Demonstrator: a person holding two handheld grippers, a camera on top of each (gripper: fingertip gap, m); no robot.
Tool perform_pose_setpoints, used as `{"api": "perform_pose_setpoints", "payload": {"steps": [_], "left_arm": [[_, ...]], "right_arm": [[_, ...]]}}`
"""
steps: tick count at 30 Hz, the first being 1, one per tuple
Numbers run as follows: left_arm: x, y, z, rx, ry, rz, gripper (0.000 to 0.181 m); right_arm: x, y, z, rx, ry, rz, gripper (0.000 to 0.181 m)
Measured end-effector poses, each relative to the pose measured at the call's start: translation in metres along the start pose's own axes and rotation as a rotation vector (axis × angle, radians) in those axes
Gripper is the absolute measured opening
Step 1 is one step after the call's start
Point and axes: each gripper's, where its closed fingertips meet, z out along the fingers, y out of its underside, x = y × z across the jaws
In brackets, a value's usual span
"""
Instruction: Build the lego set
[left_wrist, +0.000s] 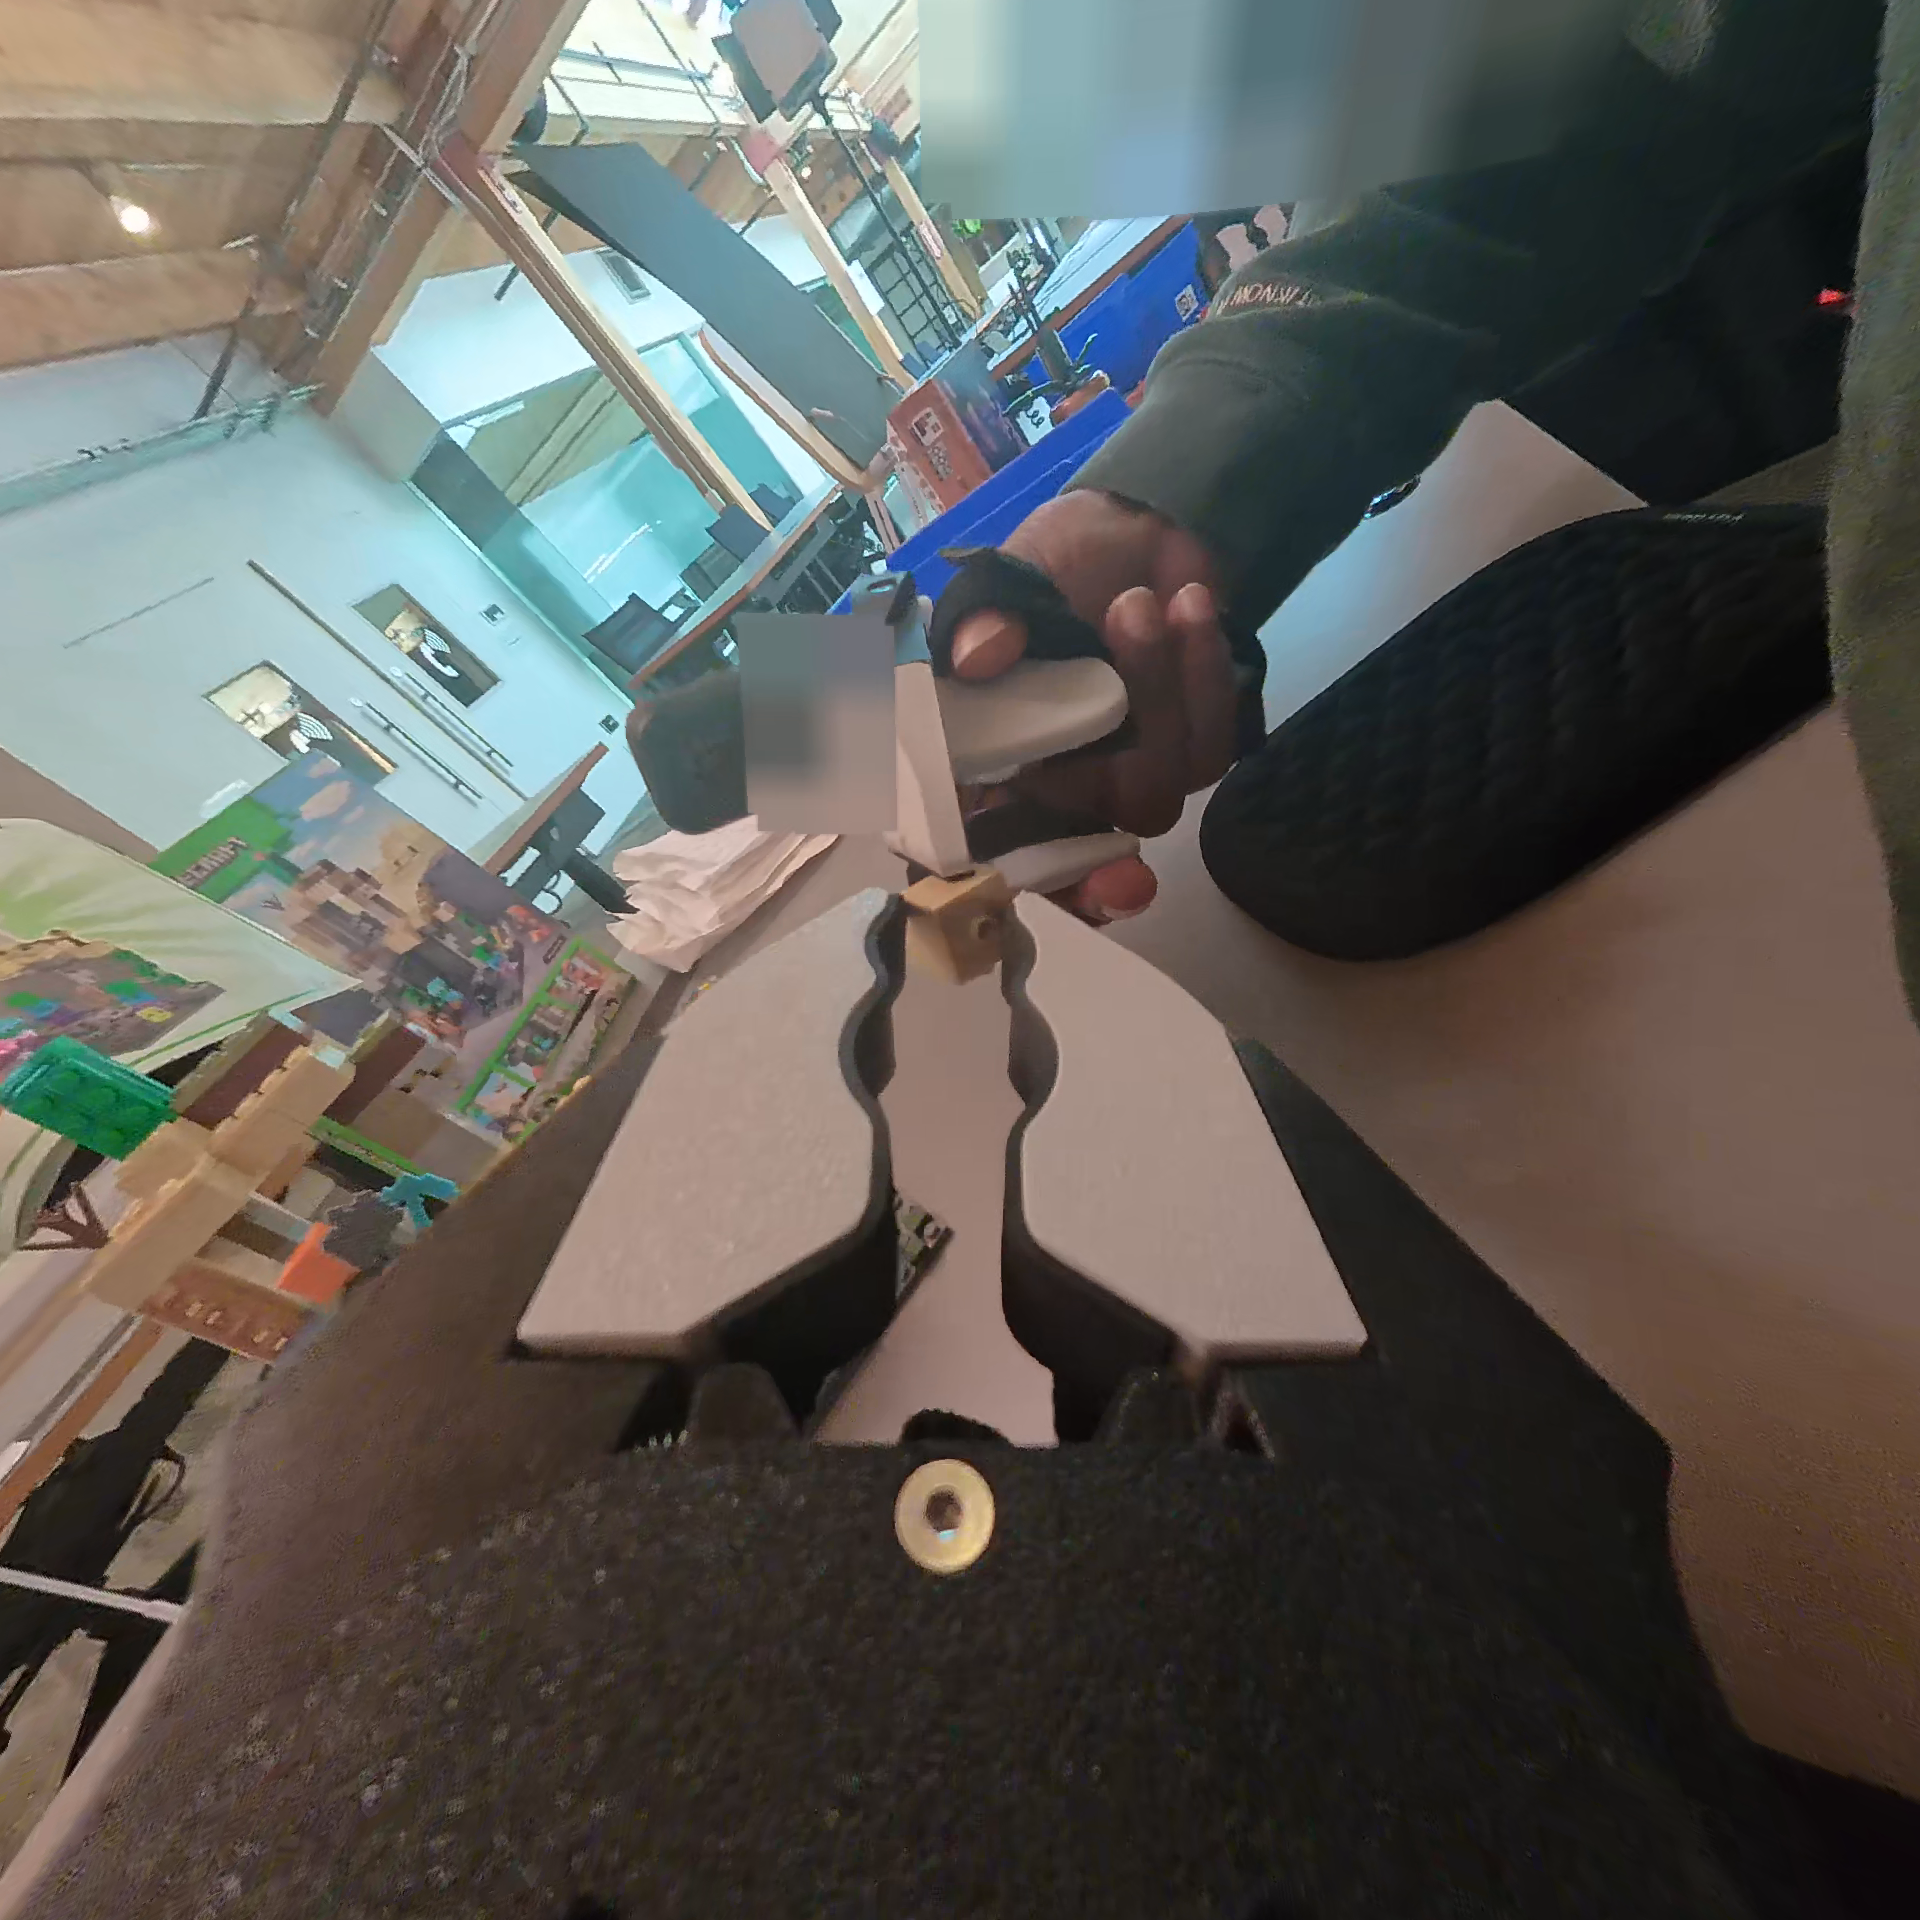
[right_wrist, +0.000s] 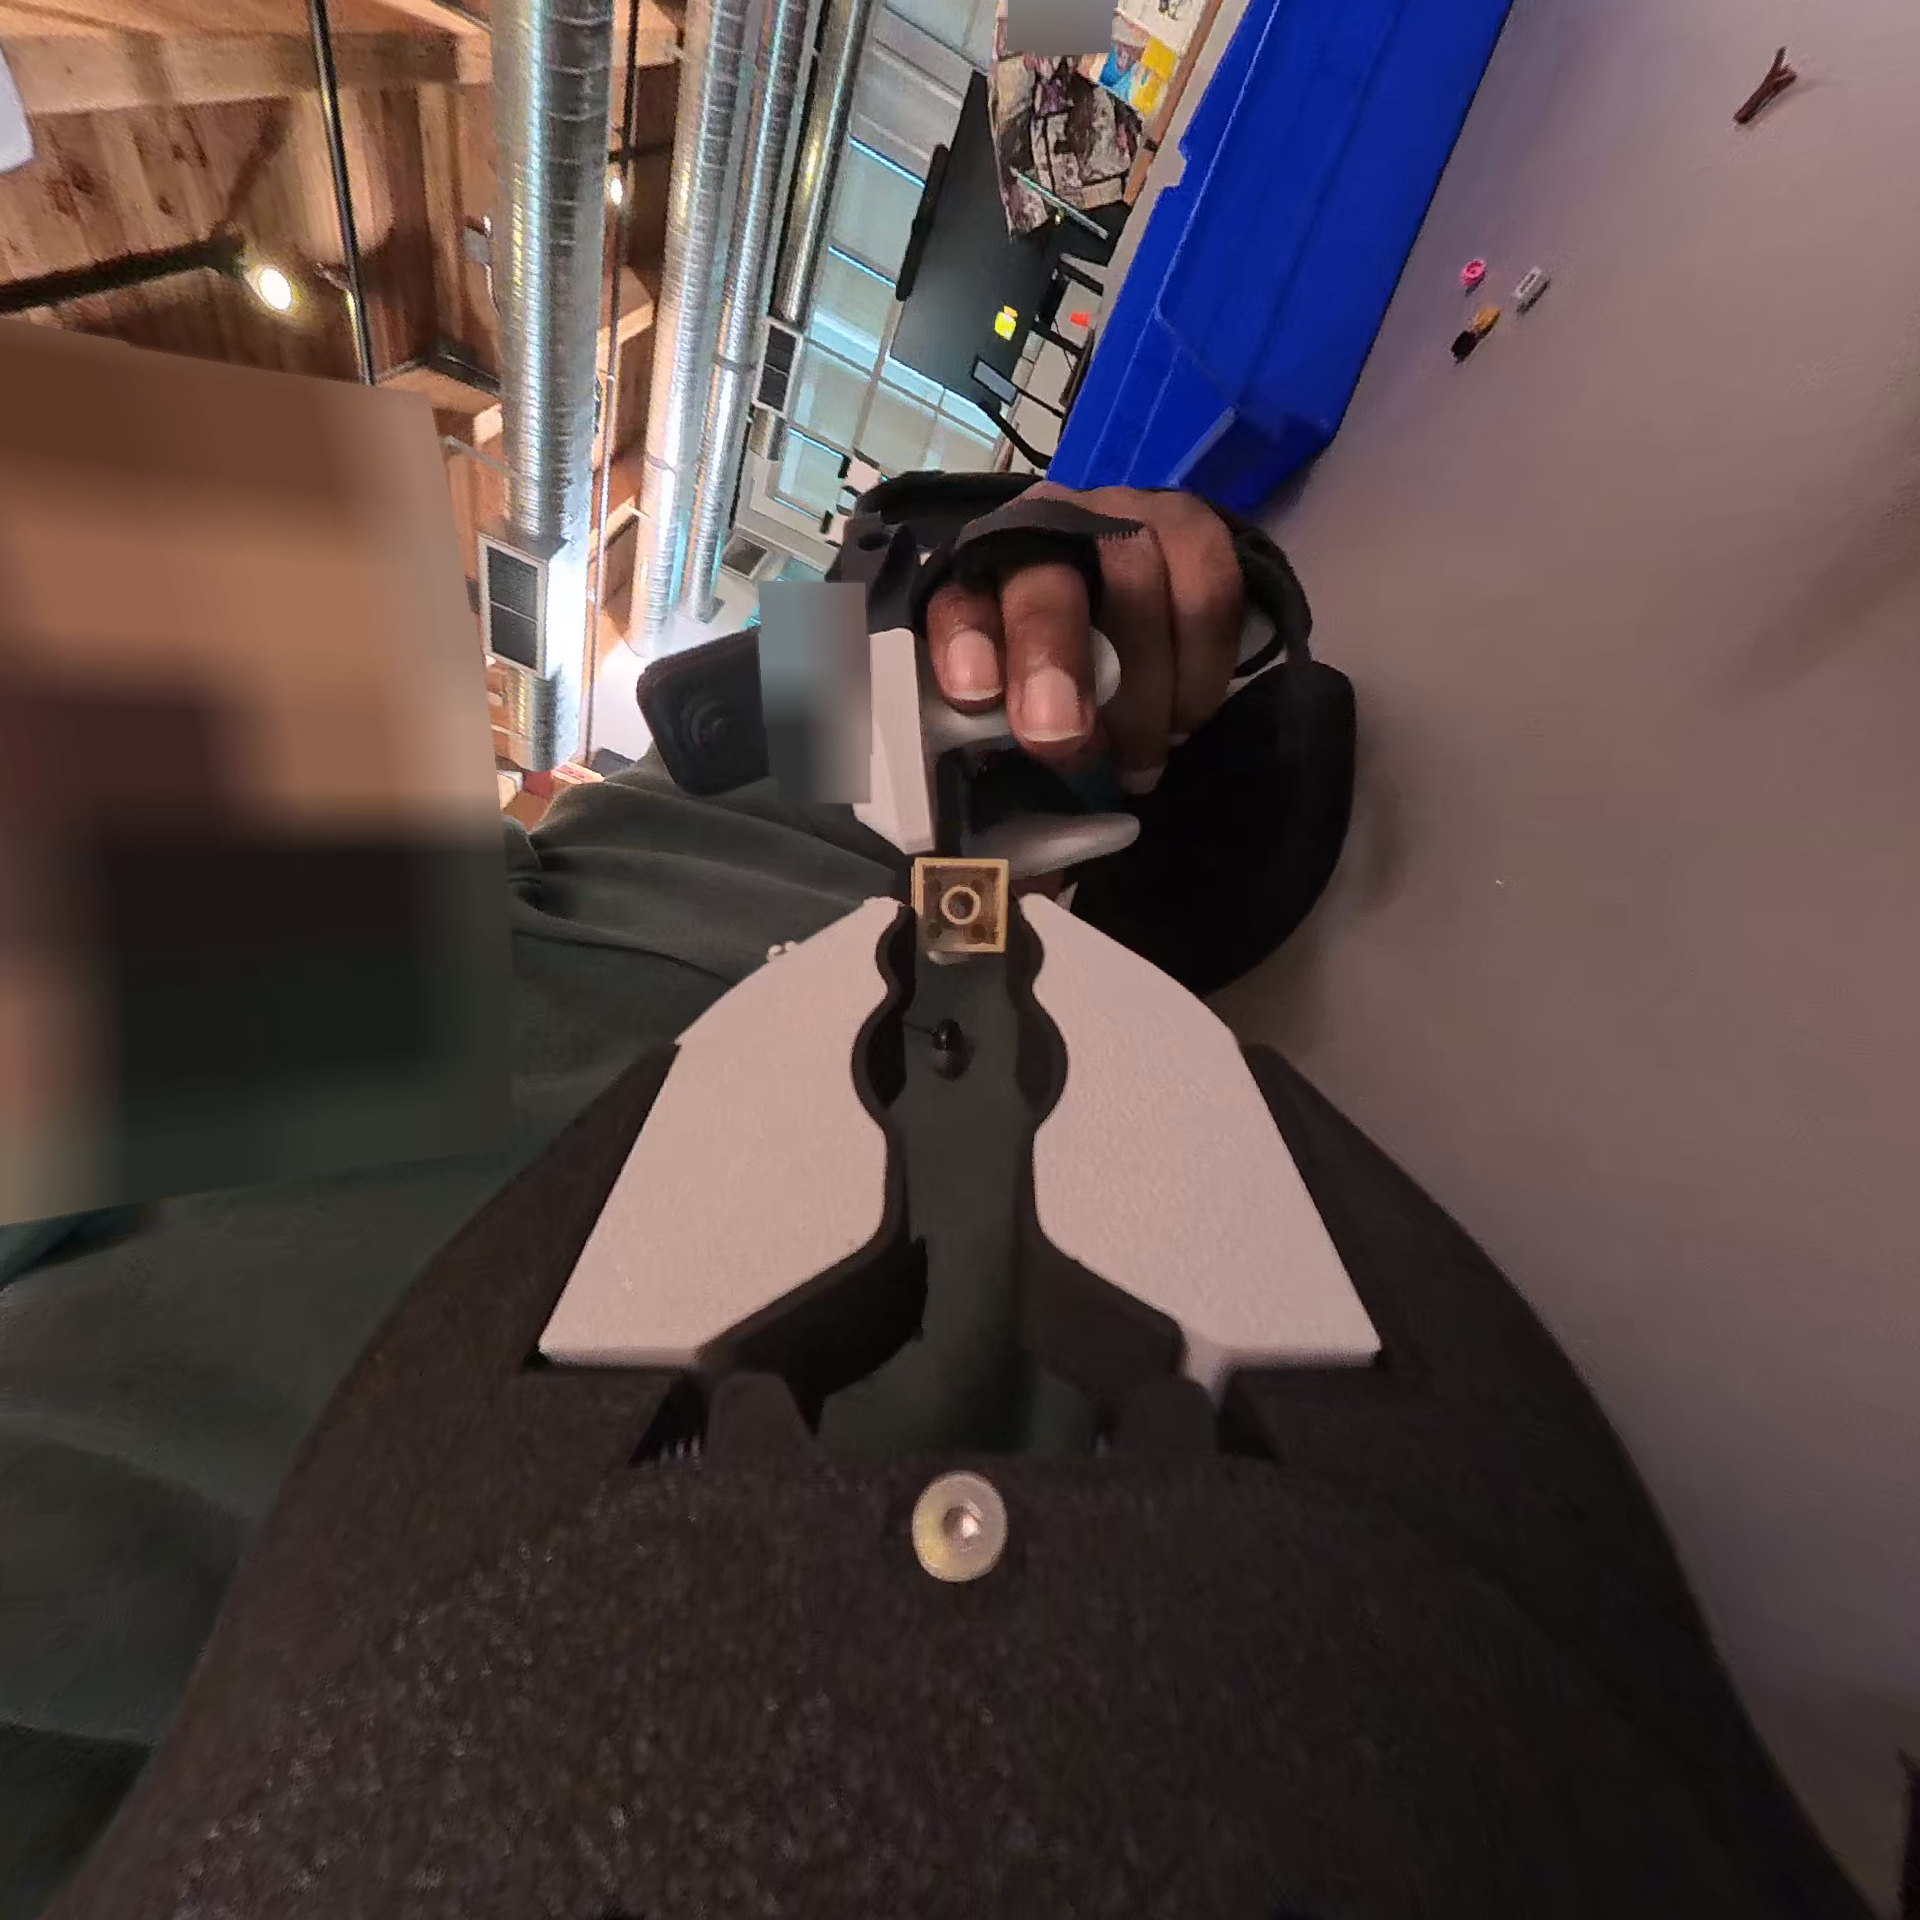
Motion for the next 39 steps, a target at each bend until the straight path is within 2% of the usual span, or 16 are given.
{"api": "perform_pose_setpoints", "payload": {"steps": [4,6,11,14,17,22,24,29,39], "left_arm": [[0.001,-0.002,0.002,0.015,-0.01,0.005,0.028],[-0.002,-0.003,0.002,0.019,-0.028,0.007,0.02],[-0.003,-0.001,0.002,0.007,-0.03,-0.032,0.018],[-0.005,0.003,0.003,-0.015,-0.025,-0.109,0.018],[-0.013,0.016,0.003,-0.084,-0.037,-0.248,0.018],[-0.029,0.038,0.005,-0.18,-0.045,-0.567,0.018],[-0.032,0.042,0.008,-0.199,-0.031,-0.682,0.018],[-0.037,0.048,0.017,-0.241,0.008,-0.863,0.018],[-0.037,0.052,0.02,-0.309,0.036,-1.008,0.018]], "right_arm": [[-0.003,-0.002,0.001,0.031,-0.031,0.017,0.016],[-0.002,-0.001,0.002,0.029,-0.034,0.018,0.016],[0.0,-0.003,0.001,0.048,-0.041,0.015,0.016],[0.007,-0.01,-0.004,0.086,0.021,-0.042,0.021],[0.013,-0.021,-0.017,0.122,0.217,-0.311,0.024],[0.023,-0.037,-0.041,0.064,0.792,-1.029,0.029],[0.023,-0.04,-0.041,0.038,0.928,-1.203,0.032],[0.028,-0.044,-0.033,-0.014,1.088,-1.389,0.033],[0.038,-0.046,-0.021,-0.175,1.226,-1.637,0.022]]}}
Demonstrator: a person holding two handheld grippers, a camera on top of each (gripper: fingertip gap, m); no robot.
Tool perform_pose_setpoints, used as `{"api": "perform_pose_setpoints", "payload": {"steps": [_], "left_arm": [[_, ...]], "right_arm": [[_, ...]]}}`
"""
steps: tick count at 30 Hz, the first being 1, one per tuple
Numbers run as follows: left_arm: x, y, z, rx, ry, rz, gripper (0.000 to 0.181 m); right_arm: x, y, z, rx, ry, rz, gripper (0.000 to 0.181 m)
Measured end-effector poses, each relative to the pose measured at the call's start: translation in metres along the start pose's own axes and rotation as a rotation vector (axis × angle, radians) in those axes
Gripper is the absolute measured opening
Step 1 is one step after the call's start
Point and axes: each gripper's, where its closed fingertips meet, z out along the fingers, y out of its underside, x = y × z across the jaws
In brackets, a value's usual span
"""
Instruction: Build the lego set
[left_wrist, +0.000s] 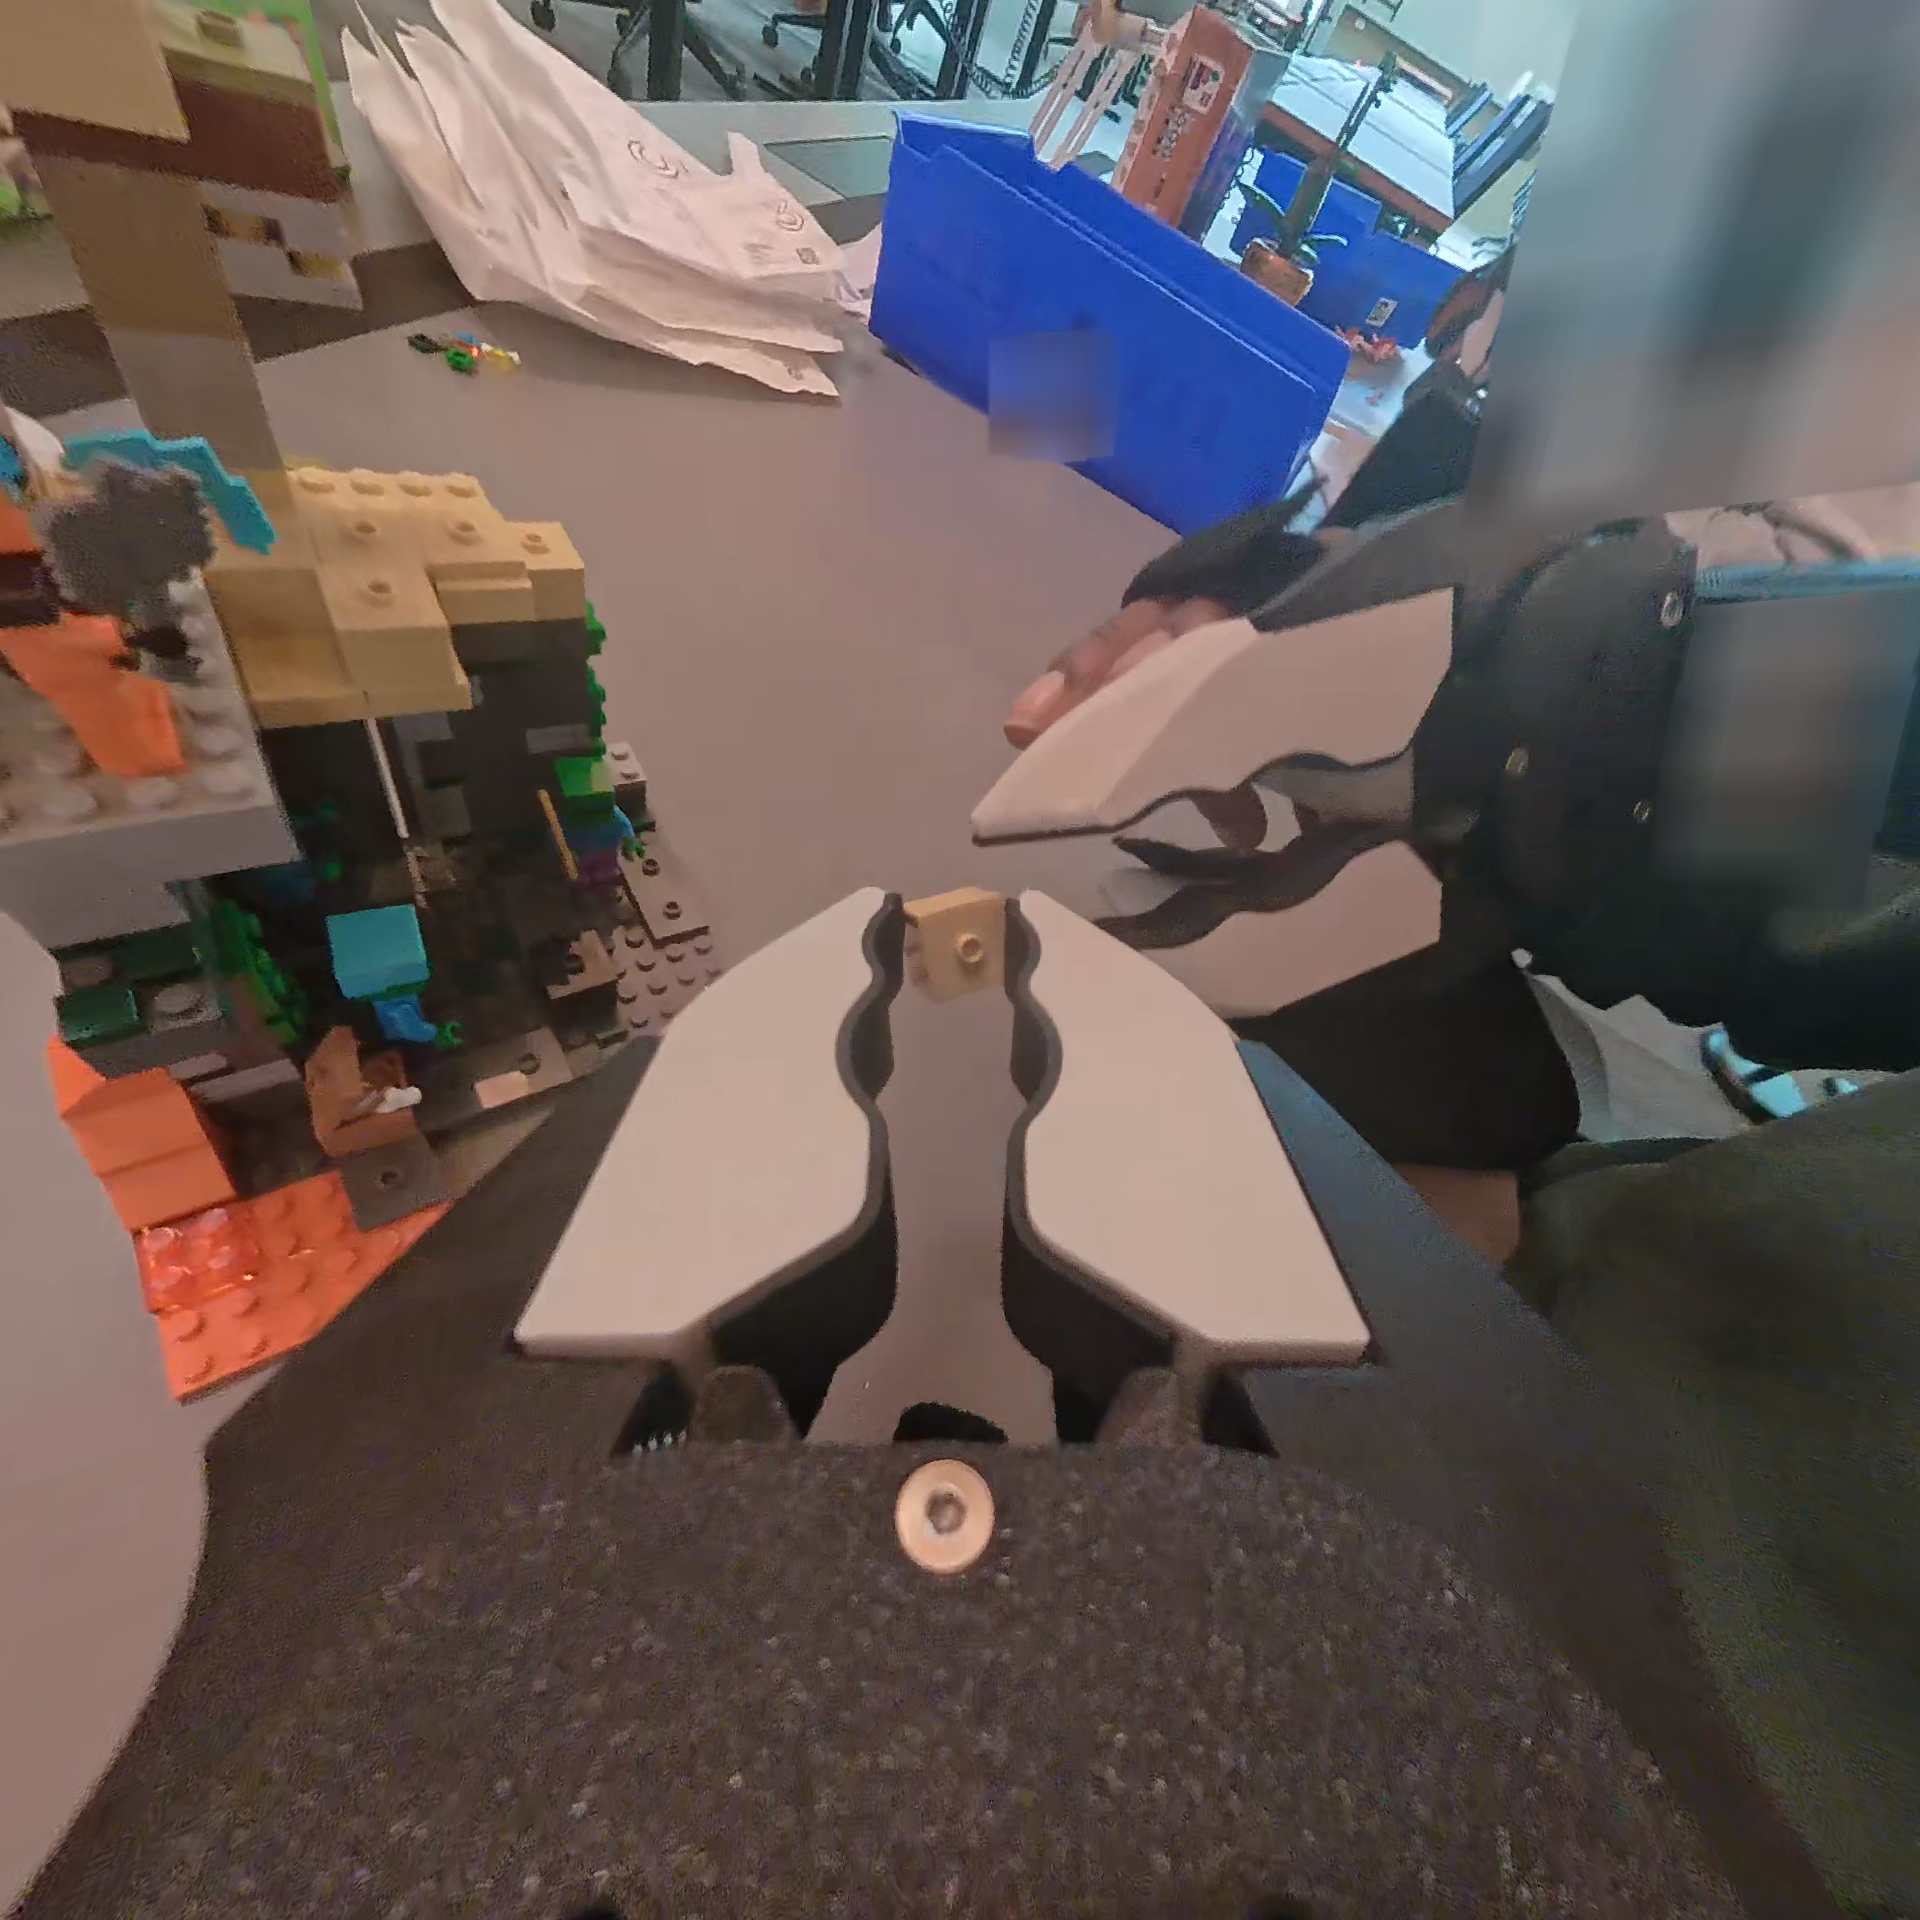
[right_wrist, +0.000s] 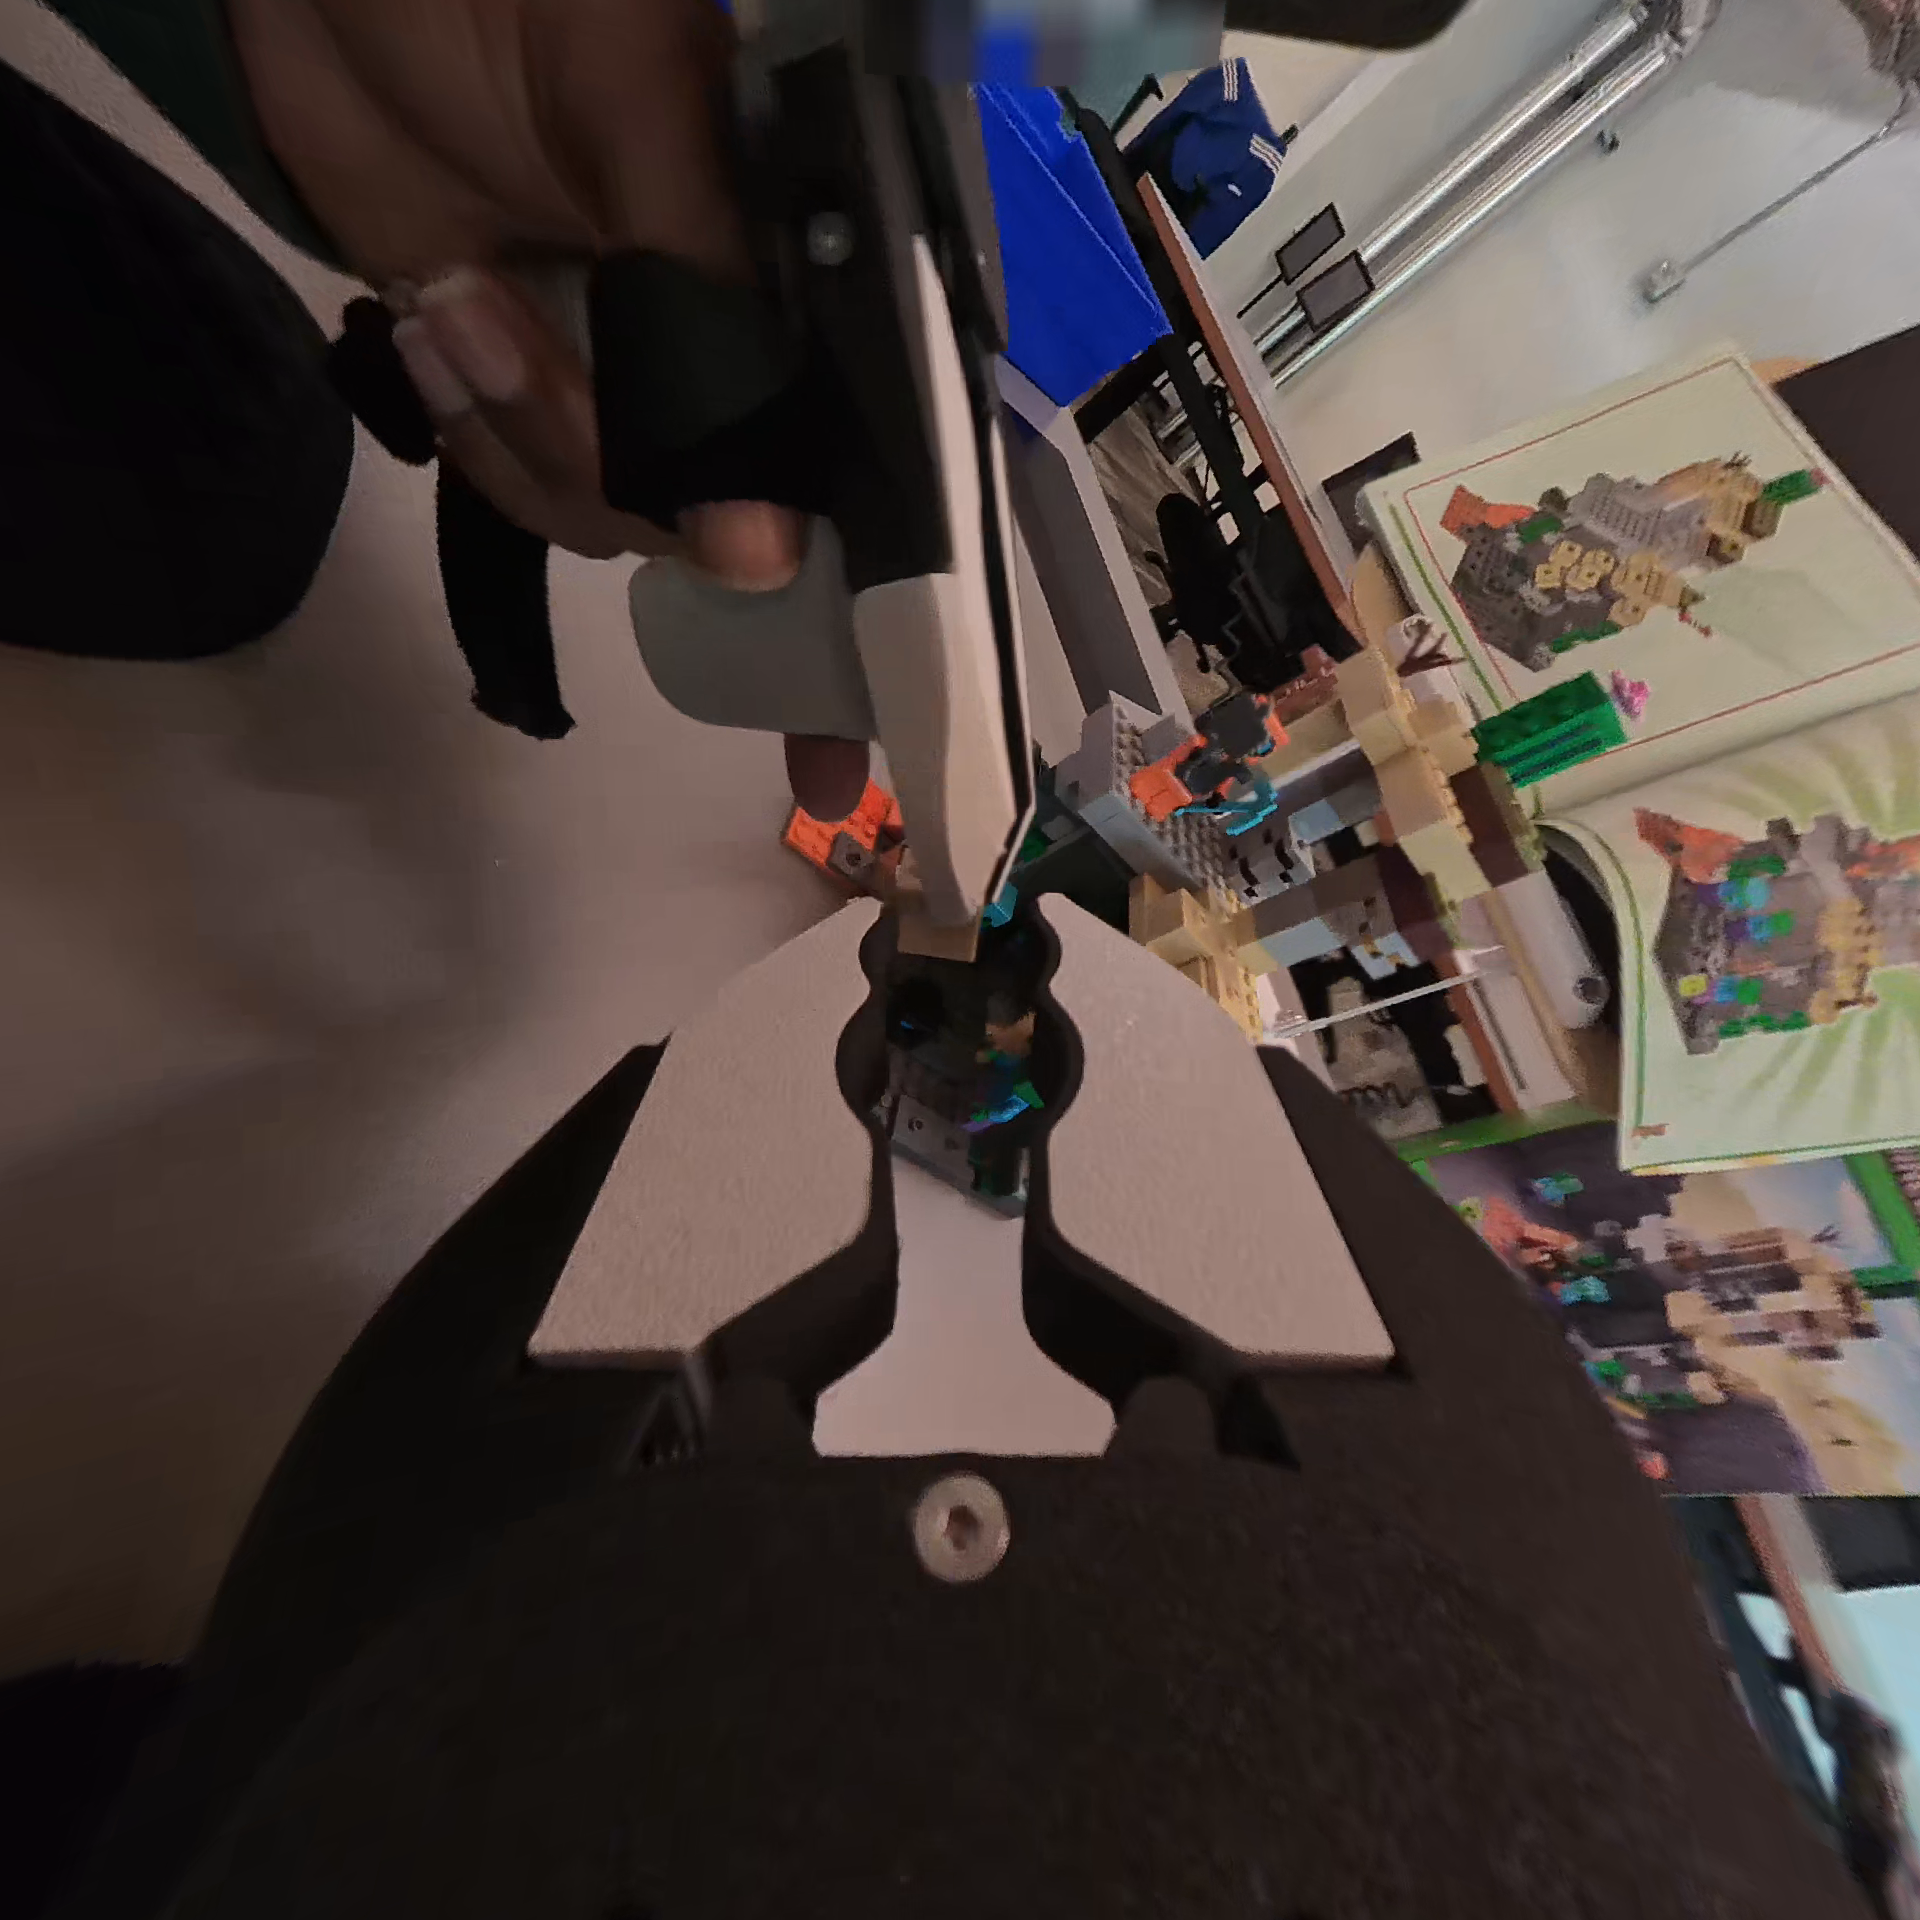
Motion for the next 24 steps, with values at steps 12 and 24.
{"api": "perform_pose_setpoints", "payload": {"steps": [12,24], "left_arm": [[-0.007,-0.007,-0.003,0.027,0.016,-0.052,0.018],[-0.05,-0.026,-0.027,0.116,-0.189,0.143,0.017]], "right_arm": [[0.005,-0.002,0.014,-0.042,0.041,0.026,0.016],[0.068,0.019,0.058,-0.036,0.037,0.474,0.016]]}}
